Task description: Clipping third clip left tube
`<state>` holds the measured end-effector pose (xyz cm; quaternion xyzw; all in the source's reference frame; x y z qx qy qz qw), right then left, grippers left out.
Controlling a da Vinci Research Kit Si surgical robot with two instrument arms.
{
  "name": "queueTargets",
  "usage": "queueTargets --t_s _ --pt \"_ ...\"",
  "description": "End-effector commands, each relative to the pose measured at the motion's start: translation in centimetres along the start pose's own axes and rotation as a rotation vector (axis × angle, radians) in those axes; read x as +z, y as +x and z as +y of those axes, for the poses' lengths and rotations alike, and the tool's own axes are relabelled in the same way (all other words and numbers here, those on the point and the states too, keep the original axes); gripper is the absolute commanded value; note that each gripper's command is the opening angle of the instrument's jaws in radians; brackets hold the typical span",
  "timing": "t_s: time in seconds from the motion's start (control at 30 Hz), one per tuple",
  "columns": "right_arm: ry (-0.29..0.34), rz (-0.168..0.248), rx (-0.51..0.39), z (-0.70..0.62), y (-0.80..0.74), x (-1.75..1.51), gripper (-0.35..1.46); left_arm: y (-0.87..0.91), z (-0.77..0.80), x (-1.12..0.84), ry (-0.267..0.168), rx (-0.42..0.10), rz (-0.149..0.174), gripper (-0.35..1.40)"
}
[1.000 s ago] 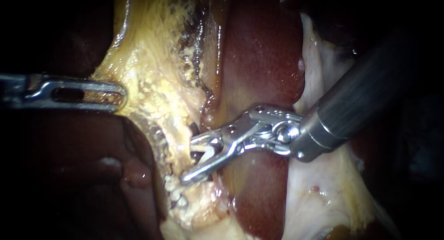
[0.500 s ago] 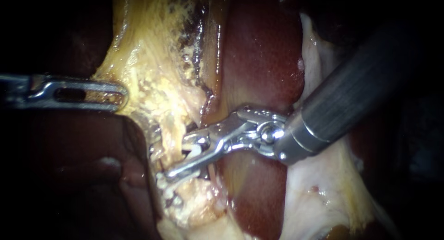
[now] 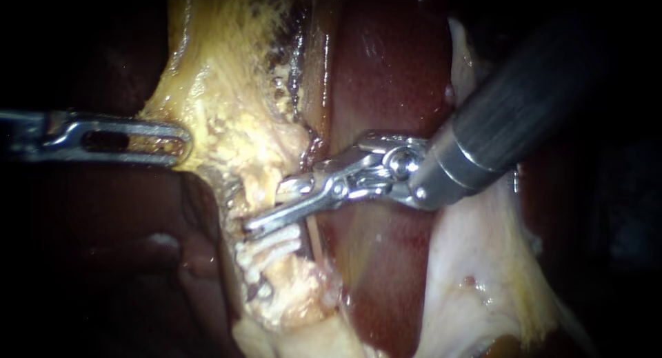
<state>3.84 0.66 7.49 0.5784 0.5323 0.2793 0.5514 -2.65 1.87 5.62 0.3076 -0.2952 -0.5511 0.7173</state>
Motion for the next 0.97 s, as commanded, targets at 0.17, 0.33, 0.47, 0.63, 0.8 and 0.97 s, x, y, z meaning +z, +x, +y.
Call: queueTargets --t_s 0.17,0.33,0.47,0.63,0.8,0.97 --pt "-0.034 0.029 0.004 -0.07 -0.08 -0.04 -0.35 0.00 0.00 0.00 0.000 0.000 0.000 -0.35" --pt "-0.058 0.050 0.047 -0.06 -0.10 -0.09 -0.35 0.00 0.00 0.00 0.000 0.000 0.000 -0.35" --pt "-0.079 0.028 0.050 -0.04 -0.13 -0.09 -0.35 0.00 0.00 0.00 0.000 0.000 0.000 -0.35" --pt "-0.080 0.022 0.060 -0.02 -0.17 -0.07 -0.35 0.00 0.00 0.00 0.000 0.000 0.000 -0.35" --pt "-0.082 0.020 0.060 -0.02 -0.17 -0.07 -0.35 0.00 0.00 0.00 0.000 0.000 0.000 -0.35" --pt "-0.082 0.020 0.059 -0.01 -0.18 -0.07 -0.35 0.00 0.01 0.01 0.000 0.000 0.000 -0.35"
